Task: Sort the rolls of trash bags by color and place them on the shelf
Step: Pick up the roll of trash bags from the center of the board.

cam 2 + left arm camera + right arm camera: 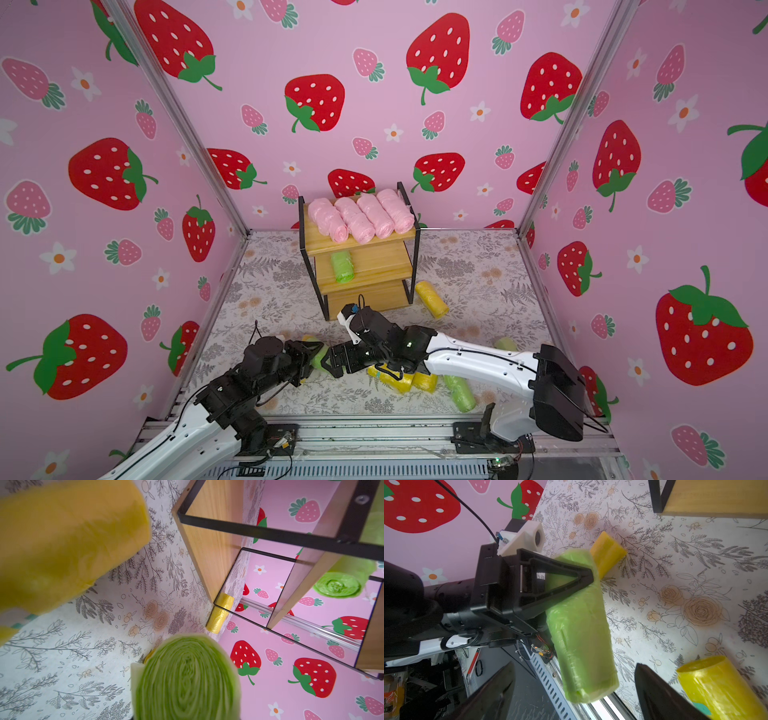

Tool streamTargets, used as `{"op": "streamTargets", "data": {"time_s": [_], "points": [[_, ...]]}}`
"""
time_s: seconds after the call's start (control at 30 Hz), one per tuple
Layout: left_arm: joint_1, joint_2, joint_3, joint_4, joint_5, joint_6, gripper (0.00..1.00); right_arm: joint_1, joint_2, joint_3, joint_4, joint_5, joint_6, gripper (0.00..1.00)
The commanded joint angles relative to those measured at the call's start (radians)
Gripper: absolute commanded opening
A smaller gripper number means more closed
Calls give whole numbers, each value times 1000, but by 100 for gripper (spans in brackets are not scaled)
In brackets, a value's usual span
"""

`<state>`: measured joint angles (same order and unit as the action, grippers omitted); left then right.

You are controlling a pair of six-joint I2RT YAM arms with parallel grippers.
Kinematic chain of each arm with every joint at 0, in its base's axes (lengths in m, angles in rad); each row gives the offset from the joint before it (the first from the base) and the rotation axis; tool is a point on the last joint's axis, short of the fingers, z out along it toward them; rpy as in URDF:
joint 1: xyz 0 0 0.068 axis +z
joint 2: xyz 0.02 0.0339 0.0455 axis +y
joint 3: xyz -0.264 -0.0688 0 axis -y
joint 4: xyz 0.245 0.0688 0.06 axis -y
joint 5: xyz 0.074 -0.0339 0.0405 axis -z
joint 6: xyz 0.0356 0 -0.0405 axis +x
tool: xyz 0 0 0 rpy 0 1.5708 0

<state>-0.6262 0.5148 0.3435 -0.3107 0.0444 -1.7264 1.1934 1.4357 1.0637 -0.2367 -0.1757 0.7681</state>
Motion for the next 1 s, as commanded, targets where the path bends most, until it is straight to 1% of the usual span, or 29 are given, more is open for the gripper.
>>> {"op": "streamTargets", "data": {"time_s": [0.0, 0.4, 0.53, 0.6, 0.7, 0.77, 0.8, 0.9, 0.97], "points": [[3, -21, -1, 67, -8, -35, 0, 8, 19, -7, 33, -16, 3, 93], [3, -26, 10, 74, -12, -45, 0, 21, 75, 7, 26, -40, -4, 91], [4, -26, 17, 66, -11, -44, 0, 23, 76, 16, 25, -46, -10, 85], [3, -28, 19, 63, -12, -43, 0, 23, 76, 16, 26, -46, -10, 81], [3, -32, 20, 59, -15, -43, 0, 23, 78, 15, 36, -50, -8, 65], [3, -34, 21, 61, -14, -44, 0, 23, 81, 18, 40, -54, -5, 50], [3, -36, 20, 65, -14, -45, 0, 23, 83, 19, 41, -54, -4, 44], [3, -41, 14, 82, -14, -49, 0, 23, 90, 21, 49, -62, -3, 31], [3, -48, 16, 82, -15, -45, 0, 23, 89, 21, 59, -70, 0, 19]]}}
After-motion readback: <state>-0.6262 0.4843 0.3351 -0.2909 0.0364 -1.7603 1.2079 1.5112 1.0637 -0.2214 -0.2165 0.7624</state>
